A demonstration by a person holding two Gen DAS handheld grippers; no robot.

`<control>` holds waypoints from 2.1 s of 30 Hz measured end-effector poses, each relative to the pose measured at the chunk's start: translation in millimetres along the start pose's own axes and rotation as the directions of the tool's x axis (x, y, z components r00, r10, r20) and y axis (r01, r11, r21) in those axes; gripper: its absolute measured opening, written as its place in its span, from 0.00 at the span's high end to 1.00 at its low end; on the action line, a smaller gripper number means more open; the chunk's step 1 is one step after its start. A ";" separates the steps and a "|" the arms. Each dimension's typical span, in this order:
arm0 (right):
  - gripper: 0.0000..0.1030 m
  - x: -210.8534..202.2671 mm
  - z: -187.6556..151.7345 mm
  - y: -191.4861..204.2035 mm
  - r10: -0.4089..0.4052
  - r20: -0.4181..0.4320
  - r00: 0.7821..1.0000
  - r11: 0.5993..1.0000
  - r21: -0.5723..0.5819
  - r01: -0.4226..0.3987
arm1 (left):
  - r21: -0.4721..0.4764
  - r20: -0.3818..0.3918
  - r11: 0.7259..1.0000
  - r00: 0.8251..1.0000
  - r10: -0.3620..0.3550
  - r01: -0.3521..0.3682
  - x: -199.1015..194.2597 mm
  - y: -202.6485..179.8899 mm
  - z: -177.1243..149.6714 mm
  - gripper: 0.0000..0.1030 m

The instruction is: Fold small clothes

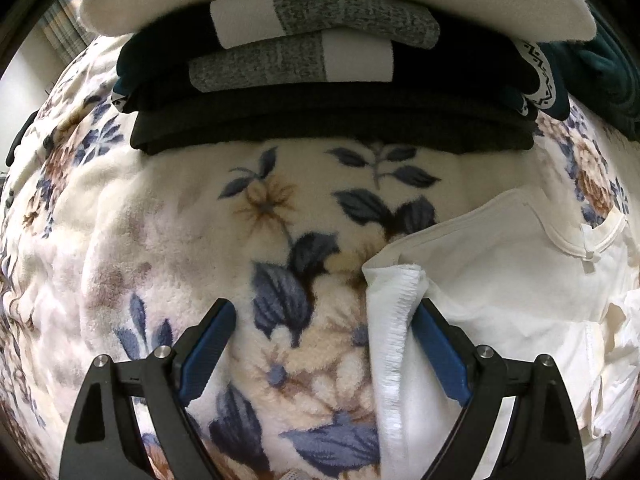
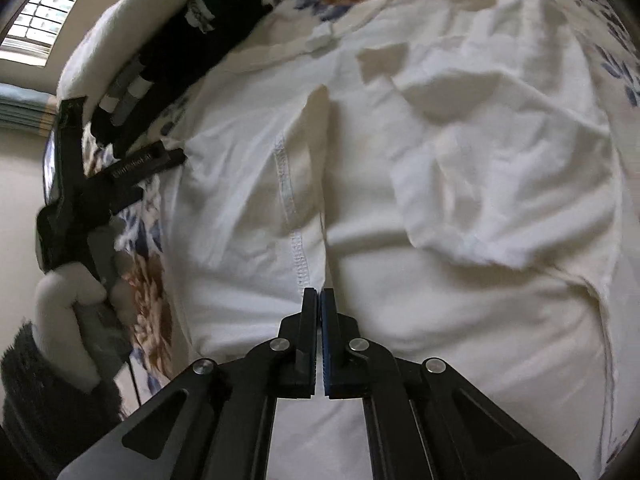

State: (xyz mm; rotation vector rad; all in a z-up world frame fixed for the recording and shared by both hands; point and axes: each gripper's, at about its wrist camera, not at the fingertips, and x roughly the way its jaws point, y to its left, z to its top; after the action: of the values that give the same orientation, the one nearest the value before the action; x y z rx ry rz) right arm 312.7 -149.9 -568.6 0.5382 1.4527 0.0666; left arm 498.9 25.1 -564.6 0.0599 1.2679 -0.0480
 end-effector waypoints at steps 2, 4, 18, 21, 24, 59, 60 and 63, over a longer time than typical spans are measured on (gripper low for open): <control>0.99 -3.8 -3.7 -11.2 -0.018 -0.017 1.000 1.000 0.001 0.018 | -0.001 0.002 1.000 1.000 -0.001 0.001 0.2 -0.3 -0.6 0.12; 0.99 -3.9 -5.4 -16.9 -0.012 -0.034 0.999 1.000 0.003 0.012 | -0.004 0.004 1.000 1.000 -0.003 0.003 -1.5 2.2 -2.6 0.12; 0.02 -101.4 -1.7 -58.7 -0.138 0.018 0.990 0.989 0.047 0.137 | -0.047 0.110 0.998 0.993 -0.030 0.035 -119.9 -6.3 -72.0 0.02; 0.02 -136.5 5.9 -73.6 -0.190 0.050 0.980 0.982 0.028 0.189 | -0.054 0.088 0.998 0.996 -0.030 0.035 -143.9 -35.3 -98.1 0.02; 0.02 -159.4 17.2 -87.6 -0.209 0.060 0.976 0.978 -0.007 0.210 | -0.057 0.059 0.998 0.998 -0.033 0.036 -160.0 -64.8 -128.0 0.02; 0.41 -58.4 184.1 -191.8 0.100 -0.252 0.963 0.954 -0.249 -0.164 | -0.287 -0.179 0.958 0.983 -0.048 -0.005 -139.3 -354.6 -383.6 0.61; 0.52 -51.2 186.4 -187.7 0.101 -0.260 0.960 0.957 -0.240 -0.165 | -0.288 -0.175 0.958 0.983 -0.051 -0.002 -139.5 -351.1 -381.8 0.85; 0.86 -43.7 187.7 -176.1 0.098 -0.256 0.962 0.954 -0.252 -0.165 | -0.325 -0.127 0.945 0.989 -0.082 0.036 -150.2 -334.4 -379.2 0.96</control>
State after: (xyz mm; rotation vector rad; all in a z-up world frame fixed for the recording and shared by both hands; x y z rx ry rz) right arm 436.6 -378.4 -592.2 0.4105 1.6096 0.4461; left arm 70.0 -280.9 -540.0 -0.2618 1.4029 0.1143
